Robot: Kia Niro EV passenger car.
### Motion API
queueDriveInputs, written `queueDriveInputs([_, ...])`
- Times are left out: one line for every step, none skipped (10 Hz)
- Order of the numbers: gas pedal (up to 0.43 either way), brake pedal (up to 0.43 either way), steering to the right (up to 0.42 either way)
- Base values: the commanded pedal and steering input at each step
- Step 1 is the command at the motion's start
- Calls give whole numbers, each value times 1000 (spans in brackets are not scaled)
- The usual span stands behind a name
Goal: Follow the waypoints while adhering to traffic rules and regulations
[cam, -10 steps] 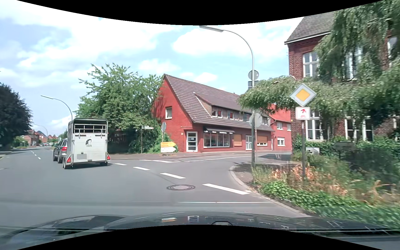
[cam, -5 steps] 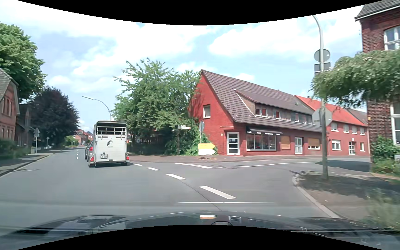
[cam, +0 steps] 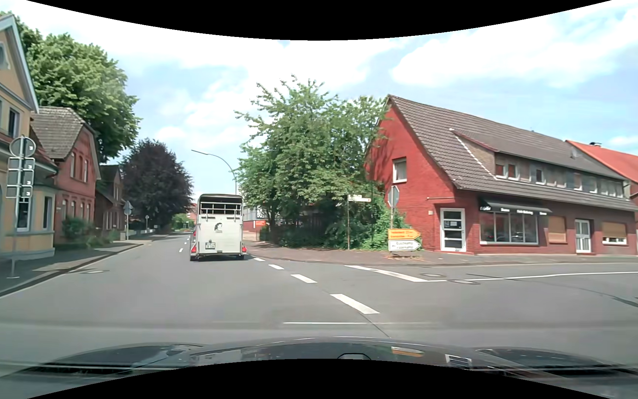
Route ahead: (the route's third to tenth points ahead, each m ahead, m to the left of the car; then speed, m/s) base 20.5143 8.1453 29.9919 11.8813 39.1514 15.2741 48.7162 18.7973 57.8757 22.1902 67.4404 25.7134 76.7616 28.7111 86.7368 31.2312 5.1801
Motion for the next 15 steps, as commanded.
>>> queueDriveInputs([138,0,-301])
queueDriveInputs([138,0,-287])
queueDriveInputs([138,0,-272])
queueDriveInputs([138,0,-261])
queueDriveInputs([138,0,-246])
queueDriveInputs([150,0,-228])
queueDriveInputs([169,0,-215])
queueDriveInputs([177,0,-196])
queueDriveInputs([177,0,-173])
queueDriveInputs([177,0,-156])
queueDriveInputs([177,0,-135])
queueDriveInputs([177,0,-116])
queueDriveInputs([177,0,-104])
queueDriveInputs([177,0,-89])
queueDriveInputs([177,0,-72])
